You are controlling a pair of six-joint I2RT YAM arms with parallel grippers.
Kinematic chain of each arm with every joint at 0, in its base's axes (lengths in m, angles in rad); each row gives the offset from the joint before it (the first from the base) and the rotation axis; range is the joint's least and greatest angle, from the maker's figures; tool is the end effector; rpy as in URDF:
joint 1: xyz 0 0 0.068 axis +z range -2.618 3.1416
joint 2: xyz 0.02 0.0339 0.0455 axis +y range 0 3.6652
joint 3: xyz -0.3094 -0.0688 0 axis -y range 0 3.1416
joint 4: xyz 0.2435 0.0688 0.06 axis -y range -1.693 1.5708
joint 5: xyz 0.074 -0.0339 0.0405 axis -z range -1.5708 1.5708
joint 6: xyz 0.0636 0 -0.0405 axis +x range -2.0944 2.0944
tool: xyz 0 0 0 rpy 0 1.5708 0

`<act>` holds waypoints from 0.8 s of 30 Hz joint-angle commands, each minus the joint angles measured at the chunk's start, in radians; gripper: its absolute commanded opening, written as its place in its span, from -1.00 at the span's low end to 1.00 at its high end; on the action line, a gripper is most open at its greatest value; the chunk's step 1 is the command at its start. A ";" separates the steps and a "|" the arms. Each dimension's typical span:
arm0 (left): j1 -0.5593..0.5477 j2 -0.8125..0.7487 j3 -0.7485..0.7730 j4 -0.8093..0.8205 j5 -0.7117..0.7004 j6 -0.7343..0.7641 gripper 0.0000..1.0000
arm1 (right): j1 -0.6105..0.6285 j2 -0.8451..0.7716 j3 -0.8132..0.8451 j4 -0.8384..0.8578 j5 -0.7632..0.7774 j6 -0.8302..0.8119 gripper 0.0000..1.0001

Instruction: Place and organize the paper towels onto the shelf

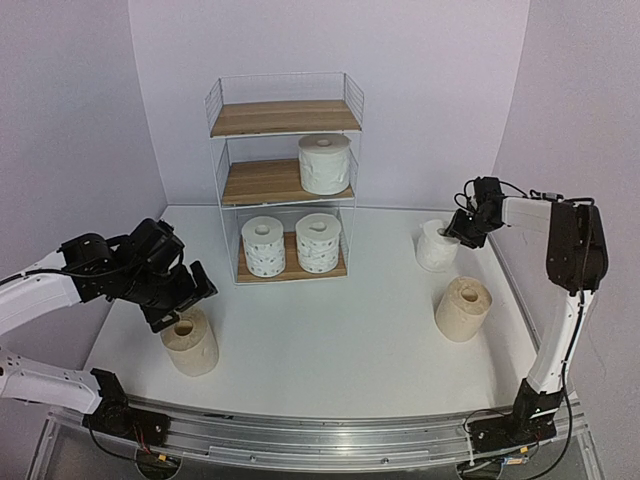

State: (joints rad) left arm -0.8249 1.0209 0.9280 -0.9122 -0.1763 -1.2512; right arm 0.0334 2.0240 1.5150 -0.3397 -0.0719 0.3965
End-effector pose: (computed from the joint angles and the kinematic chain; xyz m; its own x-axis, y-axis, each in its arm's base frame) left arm 0.1300 -0.1243 0.2991 -0.8059 -0.5050 -0.3090 -0.3368 0.8203 -0.4623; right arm 0.4878 0.0209 0.2223 -0.7230 0.3613 -0.5889 0.2151 0.9277 0.3050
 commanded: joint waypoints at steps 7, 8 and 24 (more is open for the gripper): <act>-0.003 0.056 0.043 0.277 0.106 0.311 0.99 | 0.006 -0.158 -0.026 -0.142 -0.126 -0.038 -0.76; -0.004 0.063 0.039 0.329 0.137 0.368 0.99 | 0.007 -0.182 -0.029 -0.159 -0.165 -0.038 -0.76; -0.133 0.313 0.119 0.831 0.814 1.031 0.99 | 0.373 -0.446 -0.125 -0.438 -0.940 -0.277 -0.86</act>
State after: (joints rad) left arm -0.9618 1.3127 0.9855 -0.2299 0.3953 -0.3812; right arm 0.2774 1.6195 1.3781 -0.7007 -0.7674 0.2357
